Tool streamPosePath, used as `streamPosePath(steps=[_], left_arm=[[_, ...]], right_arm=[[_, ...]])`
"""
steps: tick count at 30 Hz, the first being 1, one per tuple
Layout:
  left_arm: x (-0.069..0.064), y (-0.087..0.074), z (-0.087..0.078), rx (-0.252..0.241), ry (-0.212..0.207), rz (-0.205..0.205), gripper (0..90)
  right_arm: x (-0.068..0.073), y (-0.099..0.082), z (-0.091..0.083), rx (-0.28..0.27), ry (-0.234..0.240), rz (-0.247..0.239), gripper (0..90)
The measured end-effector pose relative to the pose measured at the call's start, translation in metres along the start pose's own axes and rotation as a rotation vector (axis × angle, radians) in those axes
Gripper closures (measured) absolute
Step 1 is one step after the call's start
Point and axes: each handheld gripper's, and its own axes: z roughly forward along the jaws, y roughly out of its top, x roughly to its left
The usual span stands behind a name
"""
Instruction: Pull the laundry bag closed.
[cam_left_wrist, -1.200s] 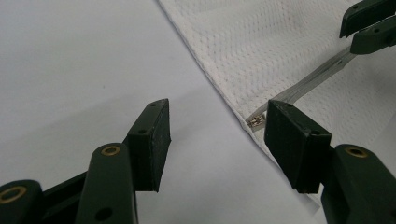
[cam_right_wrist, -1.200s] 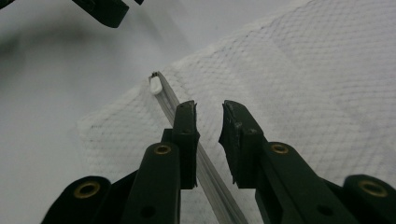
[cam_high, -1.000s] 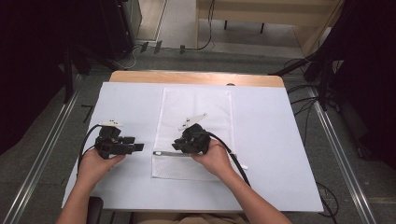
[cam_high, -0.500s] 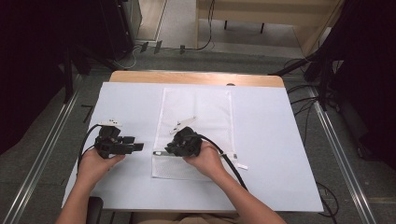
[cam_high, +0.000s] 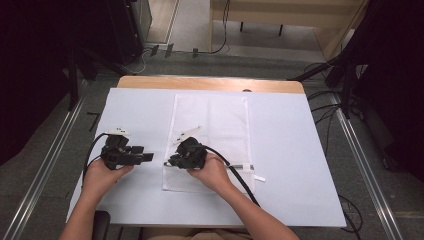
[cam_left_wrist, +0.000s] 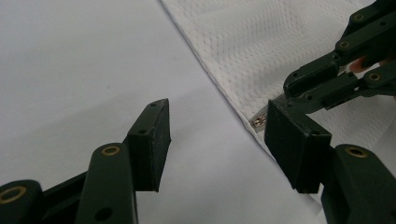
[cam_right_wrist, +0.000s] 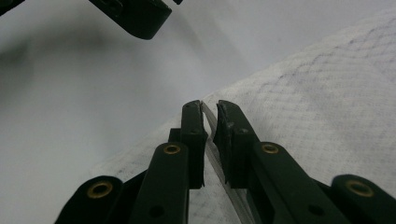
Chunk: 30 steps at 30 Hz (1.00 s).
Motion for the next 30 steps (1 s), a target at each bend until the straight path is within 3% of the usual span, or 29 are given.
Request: streamPosePath(steps=[17, 22, 26, 30], left_arm=[[0.000, 0.000, 0.000, 0.003, 0.010, 0.001, 41.2], [0.000, -0.001, -0.001, 0.002, 0.012, -0.002, 41.2], [0.001, -0.001, -0.002, -0.002, 0.011, -0.001, 41.2], [0.002, -0.001, -0.002, -0.004, 0.010, -0.006, 41.3]], right_arm=[[0.000, -0.001, 0.018, 0.036, 0.012, 0.012, 82.1], [0.006, -0.003, 0.018, 0.056, -0.010, -0.036, 81.6], [0.007, -0.004, 0.017, 0.057, -0.016, -0.043, 82.3], [0.013, -0.005, 0.016, 0.059, -0.054, -0.095, 83.7]])
